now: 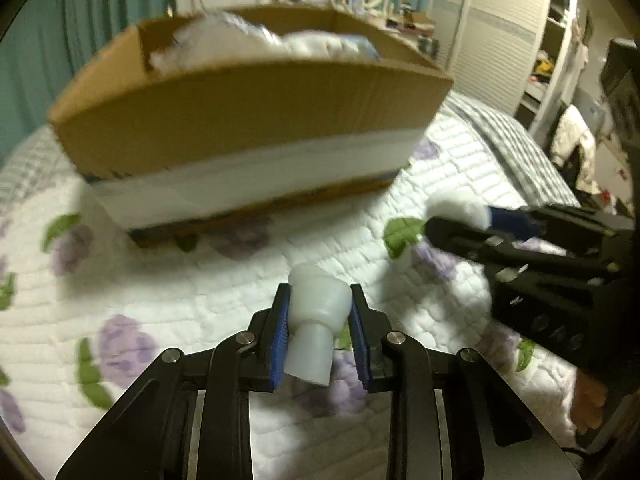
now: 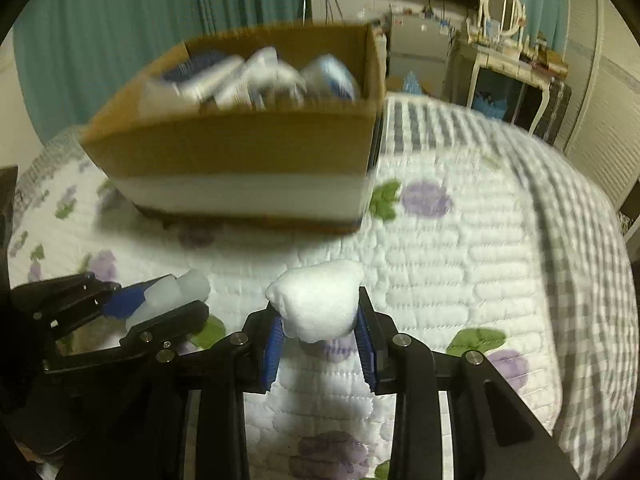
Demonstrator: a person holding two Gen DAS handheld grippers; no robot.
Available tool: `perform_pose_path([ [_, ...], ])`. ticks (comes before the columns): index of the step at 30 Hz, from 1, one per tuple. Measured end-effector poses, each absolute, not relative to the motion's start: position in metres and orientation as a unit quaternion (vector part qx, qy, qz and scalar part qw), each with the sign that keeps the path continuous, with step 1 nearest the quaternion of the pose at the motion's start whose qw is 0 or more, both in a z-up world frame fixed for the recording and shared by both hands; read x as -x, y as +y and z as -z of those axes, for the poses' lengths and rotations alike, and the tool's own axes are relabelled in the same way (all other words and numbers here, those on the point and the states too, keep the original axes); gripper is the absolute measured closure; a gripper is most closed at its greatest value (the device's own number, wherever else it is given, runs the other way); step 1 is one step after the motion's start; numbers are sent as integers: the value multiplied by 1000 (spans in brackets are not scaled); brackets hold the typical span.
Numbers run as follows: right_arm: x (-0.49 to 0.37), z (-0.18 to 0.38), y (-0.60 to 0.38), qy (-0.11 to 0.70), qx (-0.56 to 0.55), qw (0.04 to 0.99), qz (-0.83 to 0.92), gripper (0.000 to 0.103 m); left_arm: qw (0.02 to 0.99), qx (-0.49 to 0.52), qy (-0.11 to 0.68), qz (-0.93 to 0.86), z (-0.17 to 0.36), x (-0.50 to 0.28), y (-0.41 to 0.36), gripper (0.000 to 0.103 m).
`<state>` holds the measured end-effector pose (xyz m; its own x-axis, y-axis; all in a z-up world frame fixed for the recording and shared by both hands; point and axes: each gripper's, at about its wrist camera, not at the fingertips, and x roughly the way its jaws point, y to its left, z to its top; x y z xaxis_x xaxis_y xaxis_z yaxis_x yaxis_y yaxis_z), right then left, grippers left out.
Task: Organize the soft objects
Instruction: 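Grasp the white plastic bottle with the left tool while the right tool grasps the cotton ball, then carry the bottle and cotton ball into the box and open both tools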
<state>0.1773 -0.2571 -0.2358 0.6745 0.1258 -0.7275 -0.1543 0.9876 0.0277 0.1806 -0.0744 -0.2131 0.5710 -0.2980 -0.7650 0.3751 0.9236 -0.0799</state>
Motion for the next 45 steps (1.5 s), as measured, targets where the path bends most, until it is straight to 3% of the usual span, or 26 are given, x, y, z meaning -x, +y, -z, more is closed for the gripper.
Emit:
perform_pose_path([
  [18,-61,138,-264,276,14,956,-103,71,935,-33,320,147,121,-90,-52,76],
  [27,-10,71,-260,208,16,971,-119,71,963,-16,240,124,42,-41,-23,76],
  [37,30,-9,-256,126,24,984,-127,71,985,22,145,96,-46,-16,-1,75],
  [45,15,-43,-253,82,34,988,-128,71,987,17,120,107,-69,-47,-3,75],
])
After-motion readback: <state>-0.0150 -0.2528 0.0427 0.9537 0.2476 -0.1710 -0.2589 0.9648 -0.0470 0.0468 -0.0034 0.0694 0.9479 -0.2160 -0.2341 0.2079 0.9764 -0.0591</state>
